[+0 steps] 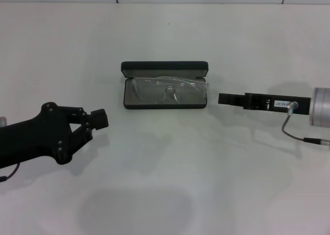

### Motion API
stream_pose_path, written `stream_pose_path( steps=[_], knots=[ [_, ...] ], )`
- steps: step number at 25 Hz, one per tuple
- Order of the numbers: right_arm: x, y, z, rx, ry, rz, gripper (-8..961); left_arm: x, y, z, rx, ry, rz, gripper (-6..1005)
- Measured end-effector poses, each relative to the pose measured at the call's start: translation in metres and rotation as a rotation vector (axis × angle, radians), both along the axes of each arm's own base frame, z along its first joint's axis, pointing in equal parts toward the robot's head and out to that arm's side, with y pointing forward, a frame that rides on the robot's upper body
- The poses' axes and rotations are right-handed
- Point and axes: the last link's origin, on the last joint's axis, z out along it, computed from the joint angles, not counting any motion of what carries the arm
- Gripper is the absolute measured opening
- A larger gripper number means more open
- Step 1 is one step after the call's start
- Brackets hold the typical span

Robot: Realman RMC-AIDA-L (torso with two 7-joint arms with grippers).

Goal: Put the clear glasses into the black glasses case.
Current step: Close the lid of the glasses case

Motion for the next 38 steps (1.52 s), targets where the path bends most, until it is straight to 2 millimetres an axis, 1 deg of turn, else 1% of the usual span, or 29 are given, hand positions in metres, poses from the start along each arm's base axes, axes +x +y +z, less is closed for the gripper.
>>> stream_pose_path(
  steps=[6,11,16,25,28,31,35,38],
  knots=[
    [-0.004,0.012,-0.012,0.004,-0.094,-0.015,0,0.003,0.005,0.001,0.006,0.002,-0.012,66],
    [-0.007,0.019,-0.01,0.03,-0.104,-0.014,0,0.004,0.008,0.001,0.023,0.013,-0.025,66],
    [-0.017,0.026,-0.01,0.042,-0.123,0.022,-1,0.007,0.011,0.0,0.025,0.011,-0.035,66],
    [-0.033,0.039,-0.025,0.041,-0.236,0.093,0,0.01,0.018,-0.003,0.02,0.004,-0.037,66],
    [-0.037,0.046,-0.025,0.072,-0.267,0.104,-1,0.01,0.018,-0.003,0.021,0.004,-0.036,66],
    [-0.045,0.051,-0.023,0.094,-0.27,0.138,-1,0.01,0.017,-0.003,0.02,0.005,-0.035,66],
    [-0.055,0.05,-0.017,0.11,-0.245,0.194,0,0.007,0.015,-0.003,0.02,0.006,-0.027,66],
    [-0.054,0.047,-0.012,0.123,-0.228,0.202,0,0.006,0.014,-0.002,0.021,0.006,-0.022,66]
  ],
)
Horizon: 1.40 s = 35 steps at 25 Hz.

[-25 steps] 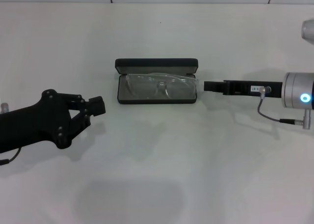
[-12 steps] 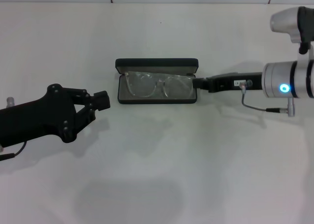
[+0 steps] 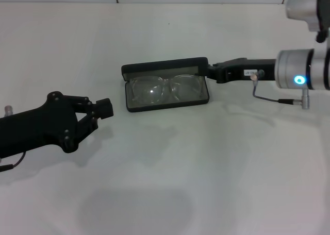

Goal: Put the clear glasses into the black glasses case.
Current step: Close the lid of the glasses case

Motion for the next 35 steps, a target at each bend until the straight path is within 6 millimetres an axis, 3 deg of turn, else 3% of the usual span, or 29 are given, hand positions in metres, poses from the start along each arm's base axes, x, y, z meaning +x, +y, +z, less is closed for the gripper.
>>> stream_pose_path(
  steps=[5,11,14,15,17,23,27,35],
  knots=[
    [0.011,-0.015,0.007,-0.012,0.027,0.016,0,0.001,0.001,0.0,0.005,-0.004,-0.003,66],
    [0.039,-0.039,0.023,0.056,0.056,0.014,0,0.007,0.011,0.005,0.053,-0.037,-0.008,66],
    [0.052,-0.049,0.031,0.106,0.094,-0.009,0,0.015,0.028,0.003,0.088,-0.08,0.013,66],
    [0.056,-0.053,0.033,0.117,0.108,-0.022,0,0.024,0.05,-0.002,0.116,-0.143,0.067,66],
    [0.06,-0.056,0.035,0.125,0.122,-0.033,0,0.027,0.058,-0.004,0.124,-0.16,0.093,66],
    [0.079,-0.073,0.034,0.139,0.118,-0.043,0,0.055,0.109,-0.03,0.086,-0.122,0.186,66],
    [0.084,-0.083,0.038,0.159,0.143,-0.024,-1,0.072,0.141,-0.063,0.048,-0.051,0.287,66],
    [0.076,-0.09,0.038,0.13,0.184,0.03,-1,0.067,0.139,-0.089,-0.001,0.002,0.371,66]
  ],
)
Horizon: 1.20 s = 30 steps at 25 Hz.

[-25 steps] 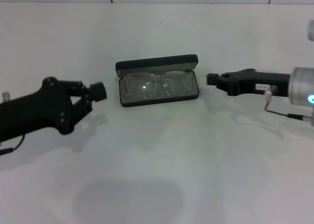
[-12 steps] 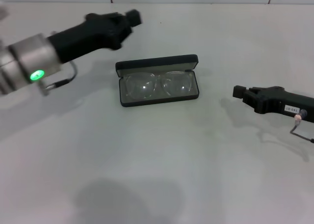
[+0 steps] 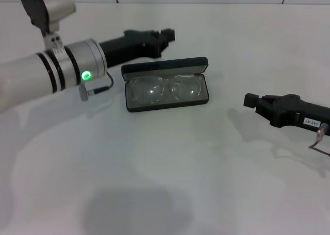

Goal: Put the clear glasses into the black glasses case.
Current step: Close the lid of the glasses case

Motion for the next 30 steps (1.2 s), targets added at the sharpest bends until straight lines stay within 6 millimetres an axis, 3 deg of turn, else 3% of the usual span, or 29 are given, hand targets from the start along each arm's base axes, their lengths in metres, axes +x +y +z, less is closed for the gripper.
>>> stream_pose_path(
  steps=[14,19,23,25,26,27,30],
  knots=[
    [-0.005,0.003,-0.002,-0.017,0.001,0.019,-1,-0.026,-0.039,-0.034,-0.121,-0.004,0.078,66],
    [-0.007,0.006,-0.003,-0.02,0.001,0.025,0,-0.033,-0.05,-0.036,-0.135,-0.02,0.091,66],
    [-0.009,0.006,-0.003,-0.023,0.001,0.03,2,-0.021,-0.059,-0.015,-0.111,-0.093,-0.082,66],
    [-0.009,0.007,-0.003,-0.022,0.001,0.031,5,-0.009,-0.068,0.009,-0.037,-0.181,-0.233,66],
    [-0.009,0.007,-0.003,-0.022,0.001,0.031,7,-0.009,-0.068,0.009,-0.037,-0.181,-0.233,66],
    [-0.009,0.007,-0.003,-0.022,0.001,0.032,8,-0.005,-0.074,0.03,0.05,-0.261,-0.293,66],
    [-0.009,0.007,-0.003,-0.021,0.0,0.03,13,-0.006,-0.075,0.043,0.107,-0.296,-0.308,66]
  ],
)
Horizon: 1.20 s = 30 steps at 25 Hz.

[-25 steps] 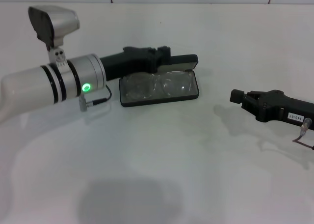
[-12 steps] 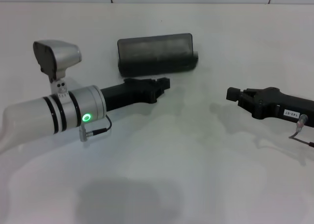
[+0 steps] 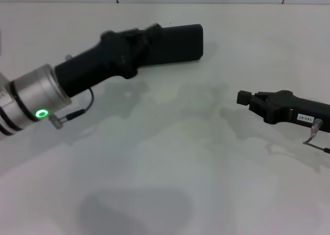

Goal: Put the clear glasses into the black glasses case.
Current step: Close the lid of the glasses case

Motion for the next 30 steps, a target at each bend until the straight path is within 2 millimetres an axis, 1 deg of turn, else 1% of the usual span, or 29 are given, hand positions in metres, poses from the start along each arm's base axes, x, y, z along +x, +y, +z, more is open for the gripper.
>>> stream_pose_path(
  steps=[4,7,11,14,17,20,22,25,30],
  knots=[
    [0.0,0.0,0.0,0.0,-0.002,-0.002,20,0.001,0.003,0.003,0.016,0.009,-0.005,66],
    [0.0,0.001,0.0,0.001,-0.002,0.0,25,0.002,0.011,0.001,0.028,0.036,0.012,66],
    [-0.002,0.002,-0.001,0.0,0.0,0.003,32,0.005,0.036,-0.005,0.059,0.111,0.081,67],
    [-0.001,0.002,-0.002,0.0,-0.002,-0.003,37,0.009,0.062,-0.014,0.079,0.196,0.16,67],
    [0.001,0.001,-0.002,-0.001,0.001,-0.01,42,0.009,0.079,-0.021,0.09,0.256,0.231,67],
    [0.001,0.0,-0.002,-0.002,0.005,-0.011,47,0.004,0.092,-0.026,0.104,0.314,0.313,67],
    [-0.001,0.0,-0.003,-0.005,0.006,-0.007,50,0.0,0.097,-0.031,0.107,0.355,0.357,67],
    [-0.002,0.001,-0.003,-0.007,0.007,-0.002,55,-0.004,0.1,-0.04,0.098,0.424,0.386,67],
    [-0.007,0.004,-0.002,-0.006,0.011,0.008,64,-0.009,0.102,-0.045,0.118,0.498,0.405,67]
  ],
)
